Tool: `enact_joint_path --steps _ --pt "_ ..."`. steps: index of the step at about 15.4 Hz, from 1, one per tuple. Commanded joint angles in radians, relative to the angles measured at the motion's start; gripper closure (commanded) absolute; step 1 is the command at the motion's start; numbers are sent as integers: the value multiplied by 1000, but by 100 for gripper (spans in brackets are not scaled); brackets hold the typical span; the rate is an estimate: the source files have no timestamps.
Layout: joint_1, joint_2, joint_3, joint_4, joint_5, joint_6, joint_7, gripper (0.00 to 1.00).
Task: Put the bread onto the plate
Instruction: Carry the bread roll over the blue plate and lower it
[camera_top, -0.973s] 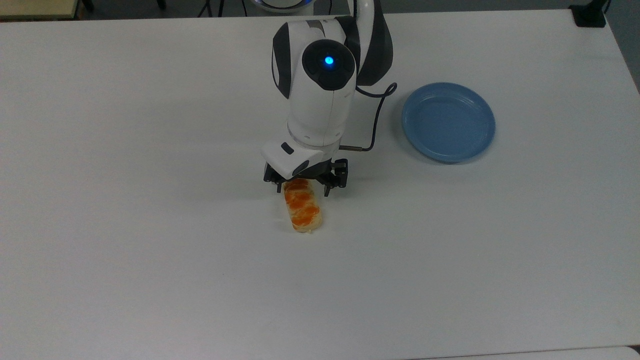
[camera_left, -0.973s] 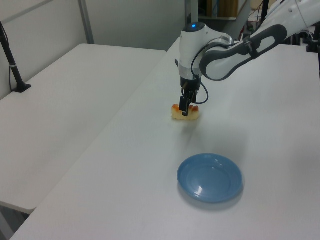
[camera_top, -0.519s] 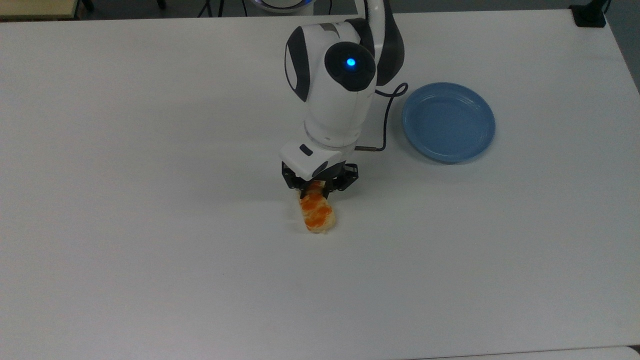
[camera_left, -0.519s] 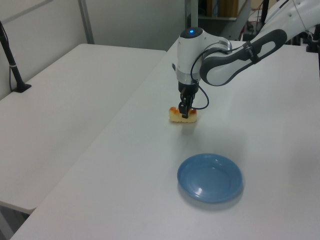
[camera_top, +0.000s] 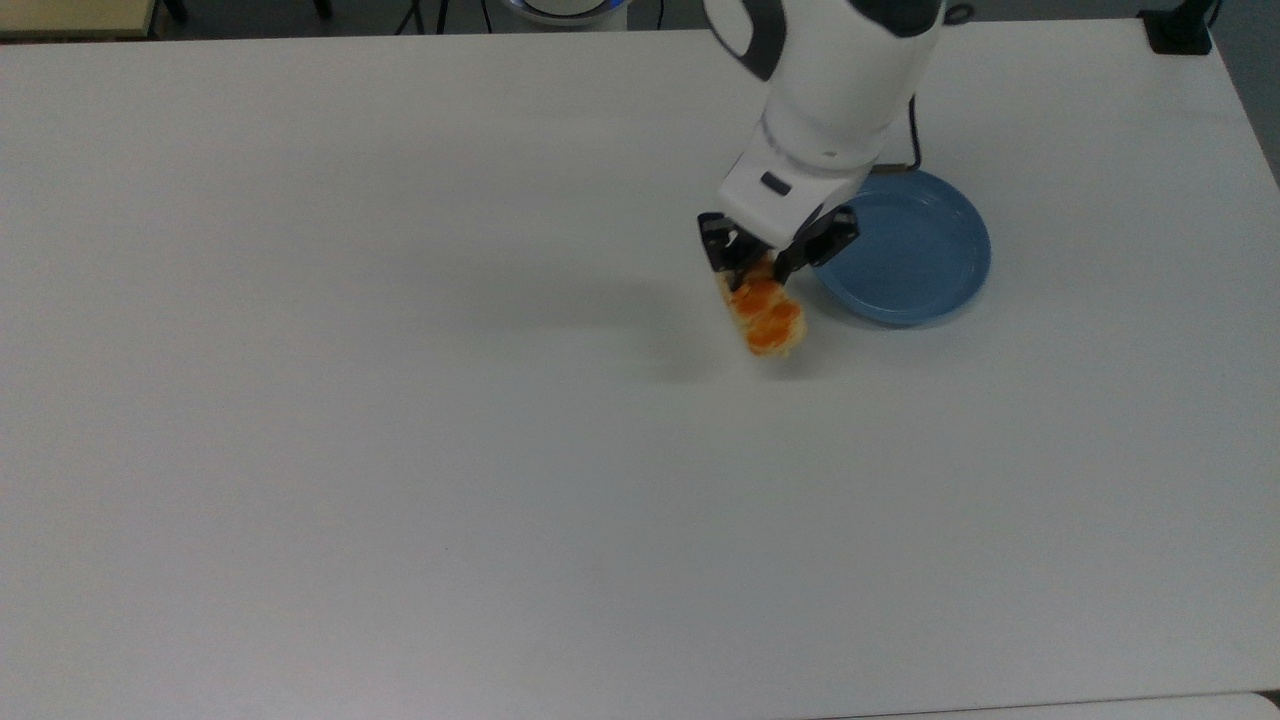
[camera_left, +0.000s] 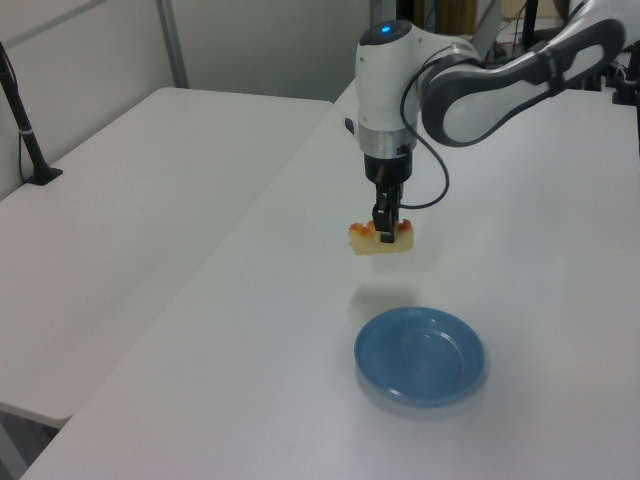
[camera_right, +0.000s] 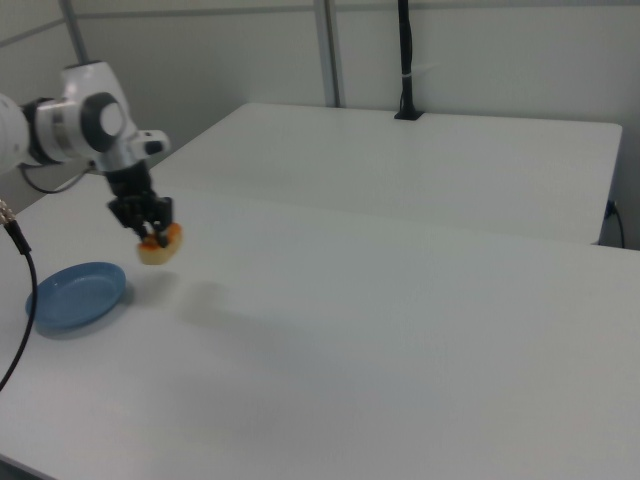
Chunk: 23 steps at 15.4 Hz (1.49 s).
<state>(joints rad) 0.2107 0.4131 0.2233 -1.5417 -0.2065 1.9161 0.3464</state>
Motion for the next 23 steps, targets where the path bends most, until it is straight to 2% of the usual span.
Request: enact_joint_path --steps 1,7,14,15,16,17,20,23 --pt "28 -30 73 -70 -21 -25 173 58" --pt "136 3 74 -92 -5 -11 357 58" --pt "211 73 74 -84 -14 78 500 58" --pt "219 78 74 -84 -17 78 502 40" --pt "219 78 74 -86 -17 78 502 9" --pt "219 76 74 -86 -16 77 503 0" --pt "207 70 74 -80 -7 67 502 0" --pt "174 7 73 -80 4 19 502 0"
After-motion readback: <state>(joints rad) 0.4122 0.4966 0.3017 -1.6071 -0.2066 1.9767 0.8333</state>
